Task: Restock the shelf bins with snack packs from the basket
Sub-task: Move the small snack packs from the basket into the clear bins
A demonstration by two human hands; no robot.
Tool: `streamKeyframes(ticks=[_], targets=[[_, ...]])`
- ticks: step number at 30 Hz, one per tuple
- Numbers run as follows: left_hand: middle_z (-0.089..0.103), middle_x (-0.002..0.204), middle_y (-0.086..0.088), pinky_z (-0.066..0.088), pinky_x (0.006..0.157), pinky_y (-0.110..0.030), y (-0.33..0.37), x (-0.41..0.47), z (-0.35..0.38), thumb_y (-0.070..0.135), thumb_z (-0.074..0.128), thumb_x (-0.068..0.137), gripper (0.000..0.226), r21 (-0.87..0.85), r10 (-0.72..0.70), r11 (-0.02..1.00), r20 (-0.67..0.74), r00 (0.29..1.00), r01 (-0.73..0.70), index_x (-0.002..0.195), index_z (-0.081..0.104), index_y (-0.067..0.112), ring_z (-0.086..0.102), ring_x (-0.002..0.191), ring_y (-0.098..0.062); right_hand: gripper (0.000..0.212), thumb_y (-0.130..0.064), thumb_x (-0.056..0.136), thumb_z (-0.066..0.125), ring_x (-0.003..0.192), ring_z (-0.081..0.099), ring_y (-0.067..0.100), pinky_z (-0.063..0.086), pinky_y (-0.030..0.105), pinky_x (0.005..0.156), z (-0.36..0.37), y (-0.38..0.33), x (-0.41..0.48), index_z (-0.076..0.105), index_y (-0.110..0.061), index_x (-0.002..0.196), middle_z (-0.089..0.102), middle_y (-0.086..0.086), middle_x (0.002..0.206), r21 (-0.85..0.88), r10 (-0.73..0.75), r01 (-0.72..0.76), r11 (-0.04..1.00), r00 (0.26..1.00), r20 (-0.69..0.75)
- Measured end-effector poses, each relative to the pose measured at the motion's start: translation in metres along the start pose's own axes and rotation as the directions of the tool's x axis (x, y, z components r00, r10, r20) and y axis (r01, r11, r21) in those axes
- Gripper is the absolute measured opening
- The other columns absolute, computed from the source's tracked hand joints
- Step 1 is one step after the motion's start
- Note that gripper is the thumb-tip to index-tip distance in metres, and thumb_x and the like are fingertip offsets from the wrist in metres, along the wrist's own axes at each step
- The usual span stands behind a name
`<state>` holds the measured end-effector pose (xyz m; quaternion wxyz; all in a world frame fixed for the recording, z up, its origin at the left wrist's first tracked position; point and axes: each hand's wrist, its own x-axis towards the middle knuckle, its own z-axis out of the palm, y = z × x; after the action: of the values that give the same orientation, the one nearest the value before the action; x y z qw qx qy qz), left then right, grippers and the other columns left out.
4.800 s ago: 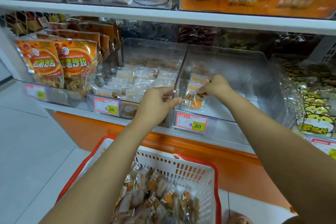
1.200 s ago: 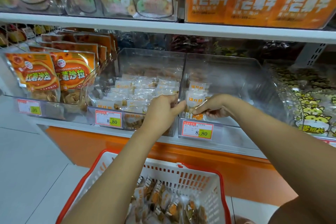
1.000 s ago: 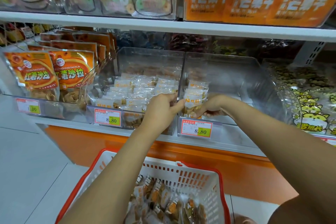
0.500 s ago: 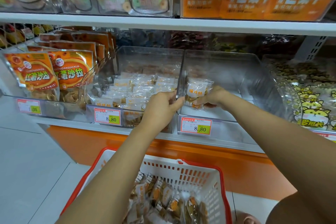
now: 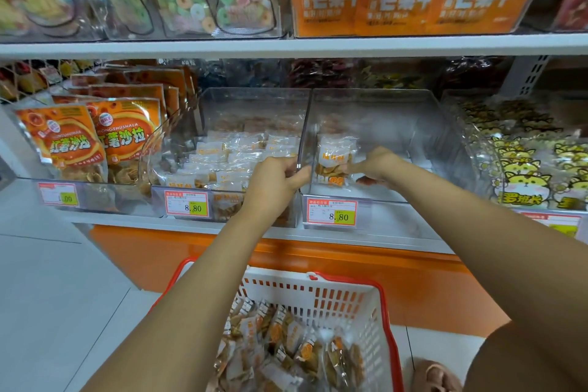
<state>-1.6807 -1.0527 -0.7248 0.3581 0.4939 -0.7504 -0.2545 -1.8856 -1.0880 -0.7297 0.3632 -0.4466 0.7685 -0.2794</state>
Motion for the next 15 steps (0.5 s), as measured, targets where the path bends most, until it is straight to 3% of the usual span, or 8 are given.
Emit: streamKeyframes(ticks=[1,3,5,7,8,11,13,15], targets=[[0.038,0.046,0.006,0.026,0.041,-0.016,0.000,0.000,0.000,0.026,0.059,0.092,0.044,0.001,-0.002,1.000,-0.002,1.000,0.002,0.052,0.043,0.025,0.035,0.043,-0.007,0.048,-0.027,0.078,0.078,0.075,0.060,0.020,0.056,0.029,0.070,-0.002,0.001,-0.003,0.056,0.004,0.108,0.053,0.007,0.093,-0.007,-0.028,0.027,1.000,0.999,-0.025],[0.042,0.051,0.006,0.029,0.047,-0.020,0.001,-0.001,0.000,0.026,0.059,0.093,0.038,0.029,-0.006,1.000,0.004,1.000,0.006,0.057,0.047,0.020,0.039,0.049,-0.010,0.032,-0.028,0.079,0.076,0.089,0.062,0.023,0.053,0.040,0.089,-0.007,0.000,-0.017,0.060,-0.007,0.096,0.053,0.006,0.095,-0.064,-0.156,0.149,0.987,0.978,-0.136],[0.060,0.076,0.010,0.039,0.061,-0.020,0.004,-0.007,0.002,0.025,0.059,0.093,0.014,0.007,0.006,1.000,-0.029,1.000,-0.006,0.082,0.064,0.017,0.053,0.069,-0.009,0.025,-0.028,0.083,0.072,0.088,0.064,0.023,0.052,0.035,0.084,-0.011,-0.002,-0.040,0.052,-0.021,0.071,0.056,0.001,0.080,-0.112,-0.298,0.280,0.953,0.931,-0.209],[0.056,0.111,0.011,0.044,0.086,-0.020,0.004,-0.020,0.004,0.020,0.062,0.091,0.028,0.026,0.108,0.994,-0.170,0.979,-0.105,0.118,0.064,0.012,0.054,0.099,-0.008,0.027,-0.025,0.085,0.069,0.071,0.059,0.013,0.046,0.024,0.067,-0.011,-0.001,-0.072,0.051,-0.019,0.066,0.051,-0.006,0.063,-0.144,-0.410,0.386,0.911,0.885,-0.219],[0.053,0.116,0.010,0.044,0.093,-0.023,0.003,-0.029,0.006,0.019,0.064,0.090,0.032,0.051,0.177,0.984,-0.240,0.954,-0.170,0.122,0.062,0.012,0.053,0.106,-0.010,0.025,-0.022,0.085,0.069,0.063,0.053,0.005,0.041,0.018,0.059,-0.009,0.002,-0.091,0.052,-0.017,0.067,0.049,-0.008,0.060,-0.169,-0.460,0.432,0.886,0.866,-0.195],[0.054,0.098,0.007,0.043,0.079,-0.019,-0.002,-0.065,0.010,0.023,0.062,0.090,0.012,0.078,0.289,0.957,-0.300,0.909,-0.279,0.098,0.065,0.014,0.054,0.092,-0.010,0.016,-0.014,0.083,0.068,0.057,0.049,0.004,0.035,0.013,0.050,0.002,0.025,-0.131,0.058,-0.007,0.071,0.052,-0.005,0.060,-0.274,-0.531,0.491,0.827,0.842,-0.095],[0.056,0.075,0.004,0.040,0.065,-0.022,-0.011,-0.088,0.015,0.028,0.057,0.092,0.023,0.067,0.287,0.958,-0.181,0.941,-0.279,0.076,0.062,0.013,0.051,0.071,-0.009,0.013,-0.013,0.082,0.068,0.067,0.051,0.014,0.040,0.023,0.061,0.012,0.050,-0.143,0.060,-0.005,0.076,0.056,0.002,0.068,-0.324,-0.469,0.446,0.834,0.883,0.009],[0.054,0.062,0.004,0.038,0.060,-0.028,-0.021,-0.110,0.023,0.032,0.053,0.094,0.034,0.144,0.187,0.970,0.059,0.981,-0.193,0.066,0.058,0.014,0.050,0.061,-0.012,0.016,-0.021,0.083,0.069,0.076,0.055,0.017,0.045,0.027,0.069,0.022,0.078,-0.144,0.065,-0.005,0.085,0.061,0.004,0.080,-0.444,-0.263,0.311,0.841,0.950,0.168]])
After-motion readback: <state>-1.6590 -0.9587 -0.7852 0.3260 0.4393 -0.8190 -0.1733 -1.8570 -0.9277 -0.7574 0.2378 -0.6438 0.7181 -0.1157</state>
